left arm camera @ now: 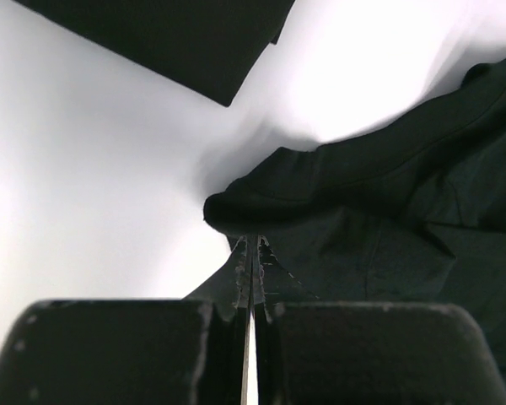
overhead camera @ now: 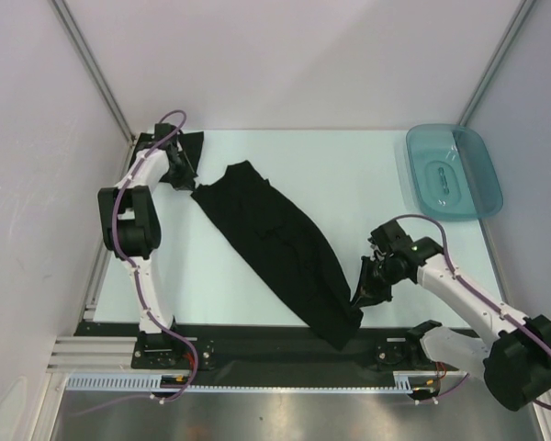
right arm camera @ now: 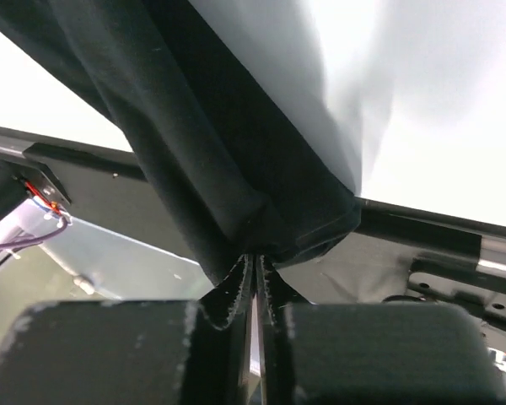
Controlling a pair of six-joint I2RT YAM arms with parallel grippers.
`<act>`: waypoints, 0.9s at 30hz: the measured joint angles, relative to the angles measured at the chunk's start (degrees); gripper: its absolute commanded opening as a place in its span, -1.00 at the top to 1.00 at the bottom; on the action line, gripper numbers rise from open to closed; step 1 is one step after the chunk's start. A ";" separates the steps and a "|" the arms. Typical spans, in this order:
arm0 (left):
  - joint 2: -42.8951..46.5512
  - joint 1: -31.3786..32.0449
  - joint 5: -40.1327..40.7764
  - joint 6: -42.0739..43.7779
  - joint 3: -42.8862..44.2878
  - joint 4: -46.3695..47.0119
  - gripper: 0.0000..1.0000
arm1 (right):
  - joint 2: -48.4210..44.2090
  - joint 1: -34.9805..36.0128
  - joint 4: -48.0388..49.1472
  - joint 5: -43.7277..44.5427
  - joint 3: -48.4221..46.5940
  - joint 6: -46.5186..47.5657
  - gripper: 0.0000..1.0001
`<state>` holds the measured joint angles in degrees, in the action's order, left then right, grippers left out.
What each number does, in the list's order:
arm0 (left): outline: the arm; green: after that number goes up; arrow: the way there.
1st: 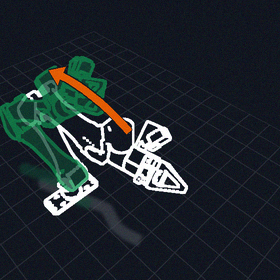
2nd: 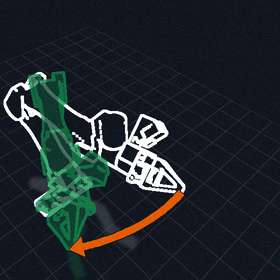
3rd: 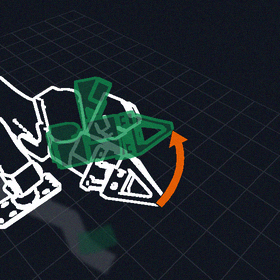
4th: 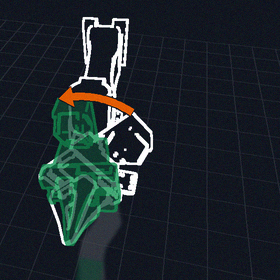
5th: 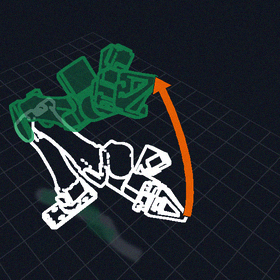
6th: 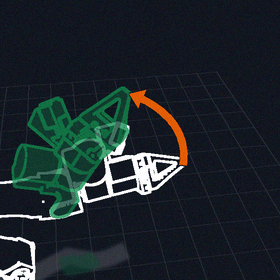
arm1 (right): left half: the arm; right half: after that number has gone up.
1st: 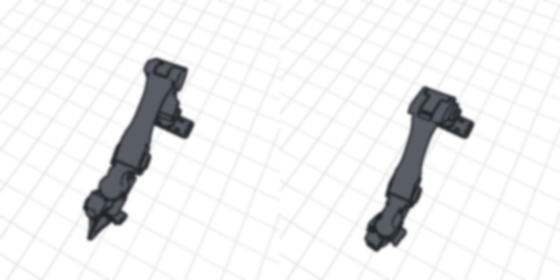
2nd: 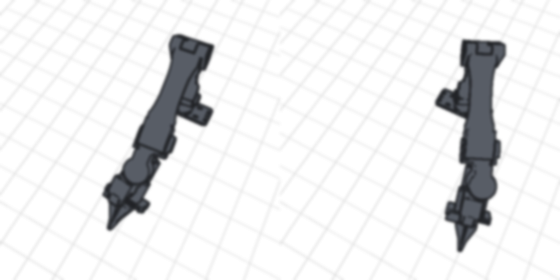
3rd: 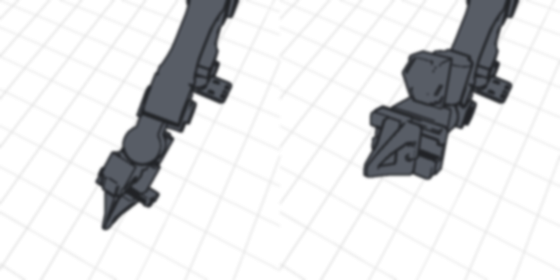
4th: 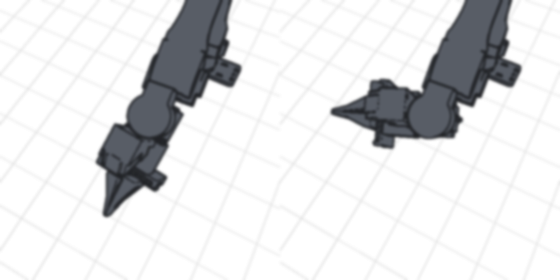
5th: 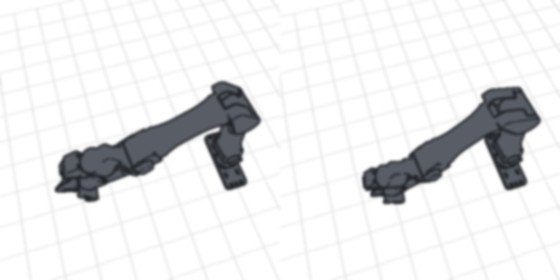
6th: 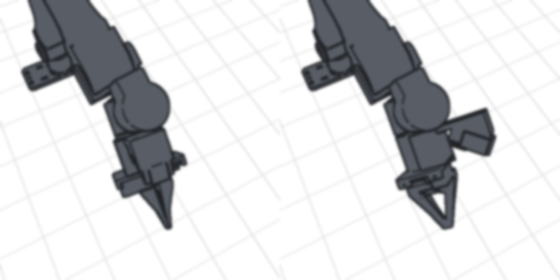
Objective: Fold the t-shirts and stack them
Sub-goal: Fold the tshirt
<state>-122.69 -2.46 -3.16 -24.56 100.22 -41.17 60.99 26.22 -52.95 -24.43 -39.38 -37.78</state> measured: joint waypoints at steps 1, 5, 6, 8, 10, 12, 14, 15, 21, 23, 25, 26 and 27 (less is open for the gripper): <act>0.00 0.00 -0.02 0.35 0.46 -0.20 0.99 | 0.57 0.07 -0.66 0.72 -0.92 0.50 0.71; 0.07 0.00 0.09 1.14 0.79 -1.66 0.93 | 8.52 -0.44 -3.67 4.74 -9.94 6.45 0.16; 0.11 0.00 0.24 1.14 0.76 -2.25 0.89 | 11.43 -0.83 -3.69 5.68 -13.46 8.46 0.06; 0.90 0.00 1.16 1.07 -0.24 -2.67 0.71 | 17.09 -2.40 -3.67 7.26 -21.31 12.87 -0.28; 2.86 0.00 2.75 0.85 -2.62 -3.45 0.47 | 21.03 -4.26 -2.25 8.41 -27.71 16.70 -0.59; 5.66 -0.02 3.72 0.46 -5.66 -3.32 0.29 | 25.24 -5.99 -0.26 8.41 -34.75 20.81 -0.71; 9.70 -0.04 4.24 -0.33 -9.51 -2.99 0.11 | 29.57 -6.97 3.21 8.20 -41.16 25.46 -0.72; 11.96 -0.07 4.28 -0.59 -11.37 -2.89 0.09 | 32.20 -7.04 4.28 7.87 -44.61 27.43 -0.72; 22.75 -0.20 2.23 -3.39 -19.82 0.59 -0.02 | 52.96 -5.57 14.84 4.20 -68.43 34.82 -0.71; 24.09 -0.24 0.79 -4.35 -21.59 2.19 -0.06 | 59.30 -4.85 17.07 3.50 -74.82 35.78 -0.68; 24.63 -0.31 -0.68 -5.90 -23.89 4.39 -0.07 | 66.34 -4.11 17.75 2.60 -82.25 35.87 -0.61; 24.65 -0.31 -1.42 -6.75 -25.20 5.55 -0.07 | 69.96 -3.82 18.40 2.08 -86.33 35.71 -0.62; 24.65 -0.31 -1.88 -7.37 -26.25 6.40 -0.07 | 72.46 -3.65 19.19 1.75 -88.91 35.45 -0.62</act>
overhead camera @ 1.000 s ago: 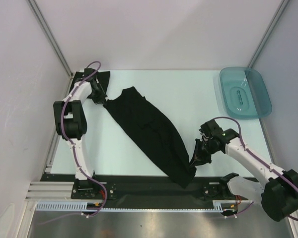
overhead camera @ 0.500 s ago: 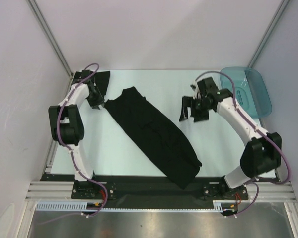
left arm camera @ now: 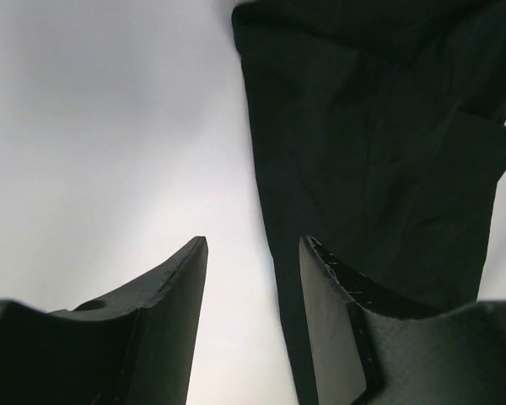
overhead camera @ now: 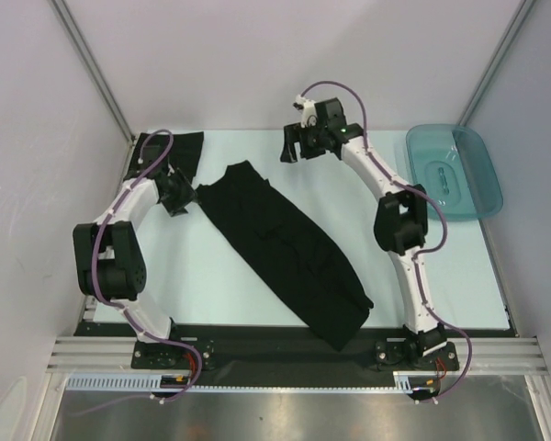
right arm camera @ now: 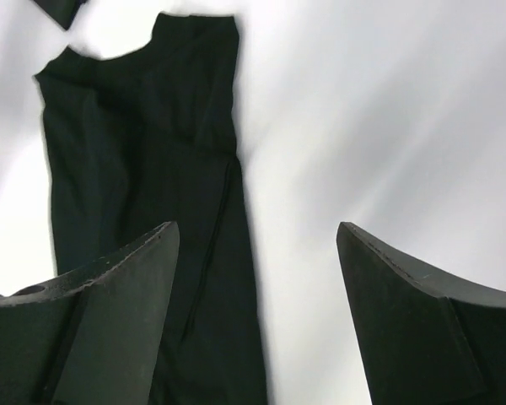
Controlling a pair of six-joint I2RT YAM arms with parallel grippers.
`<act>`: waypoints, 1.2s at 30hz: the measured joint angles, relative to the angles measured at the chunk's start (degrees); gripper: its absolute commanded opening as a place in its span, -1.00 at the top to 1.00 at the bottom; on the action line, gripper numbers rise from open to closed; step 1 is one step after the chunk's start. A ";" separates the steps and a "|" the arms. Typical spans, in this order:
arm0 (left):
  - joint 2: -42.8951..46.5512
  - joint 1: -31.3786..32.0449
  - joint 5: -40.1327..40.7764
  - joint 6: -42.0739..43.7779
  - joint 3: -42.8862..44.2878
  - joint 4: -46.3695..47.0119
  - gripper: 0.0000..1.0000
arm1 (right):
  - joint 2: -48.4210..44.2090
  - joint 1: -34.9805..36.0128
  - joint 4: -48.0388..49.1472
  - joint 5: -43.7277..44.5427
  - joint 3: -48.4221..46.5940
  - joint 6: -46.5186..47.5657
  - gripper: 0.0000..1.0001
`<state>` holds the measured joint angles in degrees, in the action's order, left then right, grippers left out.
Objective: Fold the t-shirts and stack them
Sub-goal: Fold the tshirt
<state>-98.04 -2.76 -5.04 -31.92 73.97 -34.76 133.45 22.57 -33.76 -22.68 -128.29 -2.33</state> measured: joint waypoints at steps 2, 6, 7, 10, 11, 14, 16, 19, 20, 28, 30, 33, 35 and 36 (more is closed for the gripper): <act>-0.02 0.00 -0.87 -1.84 -2.36 1.31 -0.07 | 4.96 0.76 1.22 -0.28 -4.26 -0.35 -0.63; -0.02 -0.02 -1.36 -4.66 -4.98 4.35 -0.04 | 9.64 1.49 4.63 -1.16 -4.94 -1.53 -0.51; -0.02 -0.04 -1.33 -5.27 -5.33 5.05 -0.03 | 10.38 1.62 5.60 -1.44 -4.94 -2.19 -0.45; -0.02 -0.11 -1.38 -6.64 -5.97 7.13 -0.02 | 13.09 2.23 9.70 -3.34 -5.09 -5.29 -0.40; -0.02 -0.13 -1.38 -7.13 -6.21 7.91 -0.02 | 14.10 2.43 11.10 -3.85 -5.31 -6.27 -0.39; -0.02 -0.22 -1.40 -8.17 -7.32 9.99 -0.01 | 17.09 3.06 14.67 -4.96 -6.36 -8.98 -0.26; 0.11 -0.26 -1.49 -8.63 -8.63 10.97 -0.01 | 19.30 3.78 16.94 -5.20 -7.52 -11.10 -0.03; 0.63 -0.28 -1.62 -8.79 -10.75 11.65 -0.01 | 22.60 4.94 18.56 -5.09 -9.90 -13.94 -0.02; 1.14 -0.26 -1.68 -8.81 -11.63 11.78 -0.02 | 23.71 5.27 19.15 -4.87 -10.88 -14.60 -0.01; 7.91 -0.28 -2.29 -9.25 -16.68 12.37 -0.01 | 27.69 7.43 21.03 -2.12 -15.45 -19.15 0.64; 9.05 -0.31 -2.78 -9.27 -16.85 12.68 -0.02 | 28.15 7.65 21.20 -1.33 -15.85 -20.09 0.76; 9.99 -0.31 -3.17 -9.27 -16.87 13.03 -0.03 | 28.24 7.67 21.27 -0.44 -15.87 -21.57 0.89; 10.08 -0.31 -3.34 -9.27 -16.87 13.18 -0.03 | 28.24 7.63 21.22 0.00 -15.87 -22.45 1.00; 10.08 -0.31 -3.39 -9.27 -16.87 13.16 -0.02 | 28.24 7.43 21.22 0.42 -15.87 -22.88 1.00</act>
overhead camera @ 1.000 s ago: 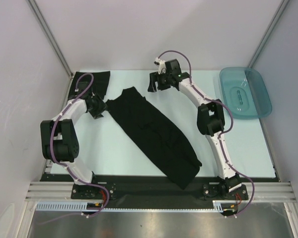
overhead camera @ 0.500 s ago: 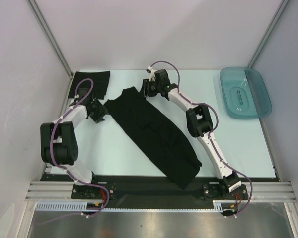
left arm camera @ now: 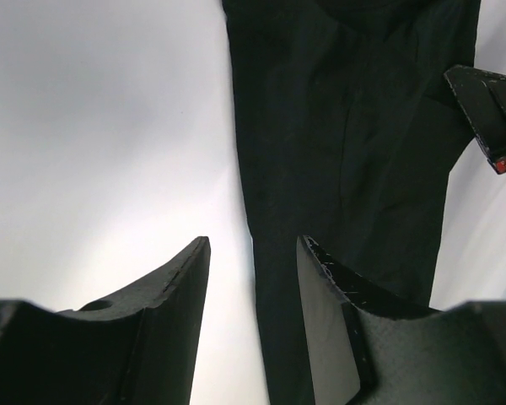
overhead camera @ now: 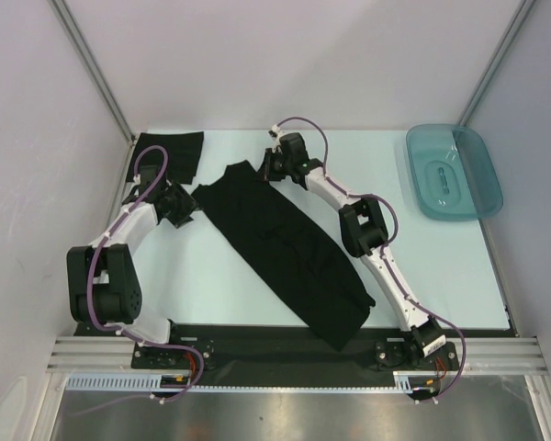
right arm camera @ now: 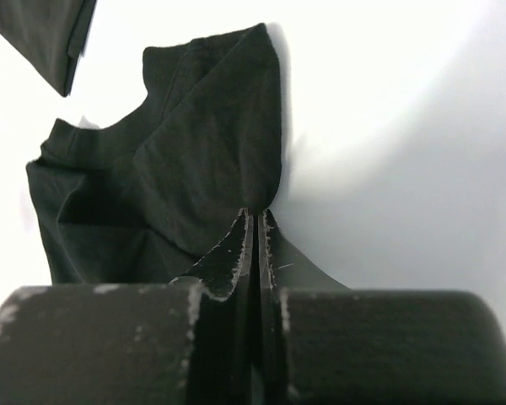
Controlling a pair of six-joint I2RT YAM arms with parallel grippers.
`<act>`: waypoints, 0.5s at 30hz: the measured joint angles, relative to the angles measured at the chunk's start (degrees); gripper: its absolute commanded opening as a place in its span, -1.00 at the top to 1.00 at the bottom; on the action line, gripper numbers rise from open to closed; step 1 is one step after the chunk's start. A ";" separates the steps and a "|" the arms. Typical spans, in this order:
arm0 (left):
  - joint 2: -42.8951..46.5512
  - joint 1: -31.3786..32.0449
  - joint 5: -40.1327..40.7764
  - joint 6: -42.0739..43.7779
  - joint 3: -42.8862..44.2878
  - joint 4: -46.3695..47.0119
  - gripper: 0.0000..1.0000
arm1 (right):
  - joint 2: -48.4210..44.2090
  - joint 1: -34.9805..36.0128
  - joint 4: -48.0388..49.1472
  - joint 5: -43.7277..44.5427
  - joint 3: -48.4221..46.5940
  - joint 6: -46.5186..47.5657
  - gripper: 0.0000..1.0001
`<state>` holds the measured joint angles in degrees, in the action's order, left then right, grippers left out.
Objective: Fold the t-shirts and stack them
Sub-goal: Fold the tshirt
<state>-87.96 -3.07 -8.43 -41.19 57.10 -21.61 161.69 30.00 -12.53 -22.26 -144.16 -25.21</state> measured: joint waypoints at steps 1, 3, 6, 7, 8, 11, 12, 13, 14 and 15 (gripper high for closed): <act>-0.02 0.00 -0.11 0.02 0.00 0.00 -0.03 | 0.00 -0.17 0.04 0.28 0.00 -0.35 1.00; -0.02 0.00 -0.39 0.00 0.00 0.02 -0.02 | 0.00 -0.50 0.50 0.76 0.24 -1.14 1.00; -0.02 0.00 -0.83 -0.44 -0.11 0.11 -0.02 | -0.24 -1.86 2.01 0.81 1.40 -1.36 1.00; -0.09 0.02 -0.94 -0.63 -0.13 0.11 -0.03 | -0.37 -2.62 2.12 0.94 1.60 -1.20 1.00; -0.20 0.07 -1.05 -0.85 -0.13 0.20 -0.03 | -0.55 -3.54 2.12 1.05 1.79 -1.03 1.00; -1.42 0.66 -1.25 -1.31 -0.11 0.87 -0.04 | -0.76 -7.19 1.70 1.36 1.90 -0.37 1.00; -2.10 0.96 -1.31 -1.42 -0.11 1.16 -0.05 | -0.98 -8.70 1.62 1.49 2.19 -0.04 1.00; -3.02 1.60 -1.29 -1.46 0.04 1.14 -0.06 | -1.44 -10.45 1.68 1.68 2.89 0.33 1.00; -4.20 2.34 -1.25 -1.51 0.57 0.79 -0.07 | -2.19 -12.17 1.70 1.86 4.09 0.57 1.00; -5.57 3.48 -1.20 -1.53 1.42 0.59 -0.08 | -3.13 -13.90 1.57 2.16 5.38 0.90 1.00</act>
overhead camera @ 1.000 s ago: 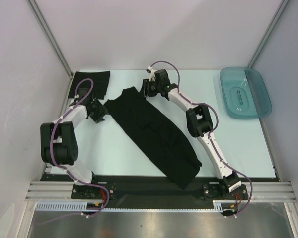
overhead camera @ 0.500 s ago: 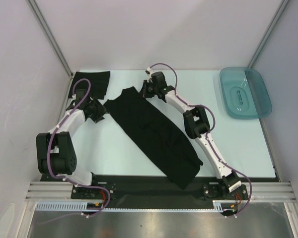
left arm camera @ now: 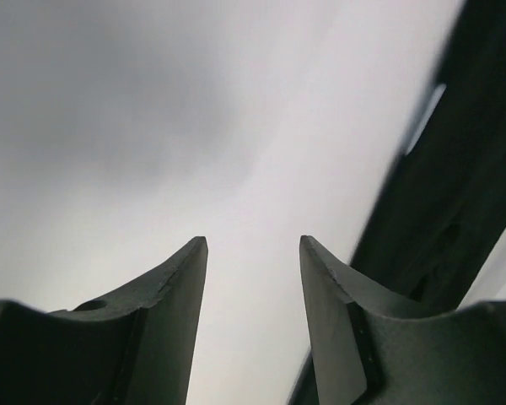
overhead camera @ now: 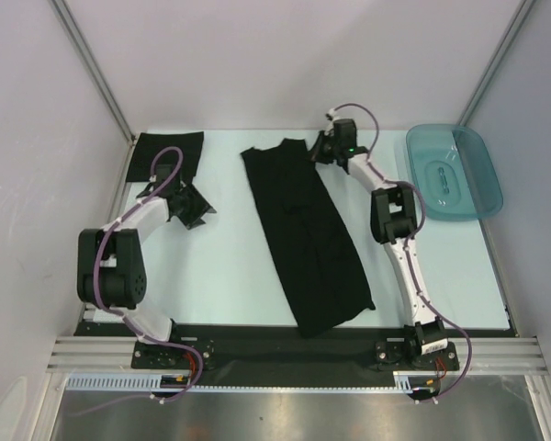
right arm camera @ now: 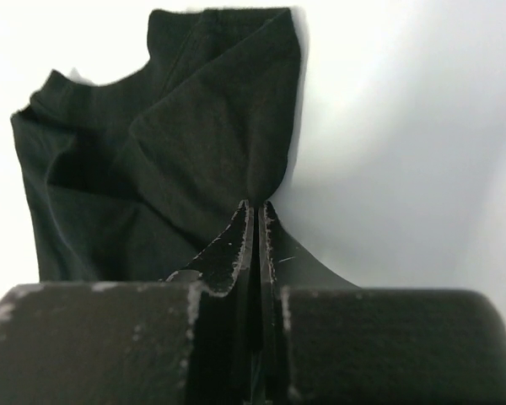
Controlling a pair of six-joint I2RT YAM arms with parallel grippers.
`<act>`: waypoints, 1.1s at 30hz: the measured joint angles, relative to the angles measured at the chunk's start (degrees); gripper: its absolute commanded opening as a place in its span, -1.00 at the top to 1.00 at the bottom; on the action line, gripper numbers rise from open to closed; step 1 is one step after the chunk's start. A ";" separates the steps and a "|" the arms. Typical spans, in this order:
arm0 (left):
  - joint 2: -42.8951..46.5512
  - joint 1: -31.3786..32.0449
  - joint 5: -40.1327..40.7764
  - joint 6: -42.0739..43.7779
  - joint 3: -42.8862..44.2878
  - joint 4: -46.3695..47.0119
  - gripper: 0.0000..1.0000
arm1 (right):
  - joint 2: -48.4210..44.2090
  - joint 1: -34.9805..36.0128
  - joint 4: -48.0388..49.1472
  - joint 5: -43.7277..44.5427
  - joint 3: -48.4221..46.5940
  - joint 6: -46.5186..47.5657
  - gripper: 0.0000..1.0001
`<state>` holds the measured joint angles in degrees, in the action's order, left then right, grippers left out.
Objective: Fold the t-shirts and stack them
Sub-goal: Fold the tshirt
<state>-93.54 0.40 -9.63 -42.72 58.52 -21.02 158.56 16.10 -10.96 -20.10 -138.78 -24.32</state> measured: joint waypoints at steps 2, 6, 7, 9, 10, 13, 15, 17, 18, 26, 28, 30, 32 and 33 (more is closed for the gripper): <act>-2.75 2.58 -0.09 0.07 2.40 -0.59 -0.08 | -1.40 -3.10 -0.76 0.76 1.86 0.57 1.00; -6.21 7.93 -0.26 0.37 7.34 -1.57 -0.08 | -2.47 -7.89 -2.95 2.67 2.40 1.97 0.75; -6.49 9.27 -0.28 0.70 8.22 -1.81 -0.08 | -2.95 -8.74 -3.82 3.26 2.73 2.21 0.58; -6.56 11.65 -1.05 1.09 9.25 -2.03 -0.09 | -4.44 -9.88 -5.55 4.24 3.85 2.91 0.27; -6.56 12.83 -1.53 1.33 9.42 -2.03 -0.09 | -5.33 -10.16 -6.69 4.70 4.57 3.48 0.18; -6.56 16.17 -3.06 2.32 9.16 -2.69 -0.15 | -8.59 -10.34 -10.08 6.16 7.17 6.03 -0.07; -6.47 18.18 -3.80 2.80 8.13 -2.64 -0.18 | -11.56 -10.16 -13.18 7.48 9.16 8.00 -0.24; -5.97 20.65 -4.61 3.19 5.22 -2.16 -0.19 | -14.64 -10.10 -16.59 8.79 10.51 9.27 -0.31; -5.31 21.99 -4.90 3.19 3.06 -2.12 -0.20 | -16.37 -10.03 -18.64 9.44 10.82 9.70 -0.43; 6.21 31.23 -9.55 -0.50 -15.52 0.15 -0.20 | -47.10 -9.14 -28.09 11.89 36.39 8.63 -1.00; 7.45 33.62 -10.16 -1.70 -16.61 0.96 -0.18 | -59.06 -9.07 -27.39 10.34 49.72 7.69 -0.99; 7.67 36.54 -10.36 -3.10 -16.65 2.16 -0.17 | -68.98 -9.03 -27.32 7.91 60.37 7.04 -0.98; 7.69 40.50 -10.67 -5.01 -16.65 3.85 -0.13 | -77.81 -8.79 -28.61 5.68 70.05 6.56 -0.94; 7.69 42.51 -10.58 -5.97 -16.65 4.50 -0.10 | -81.72 -8.48 -28.76 4.81 74.93 6.36 -0.88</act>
<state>-85.84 42.92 -20.21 -48.69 41.87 -16.51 76.84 7.62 -39.72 -15.29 -63.86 -17.96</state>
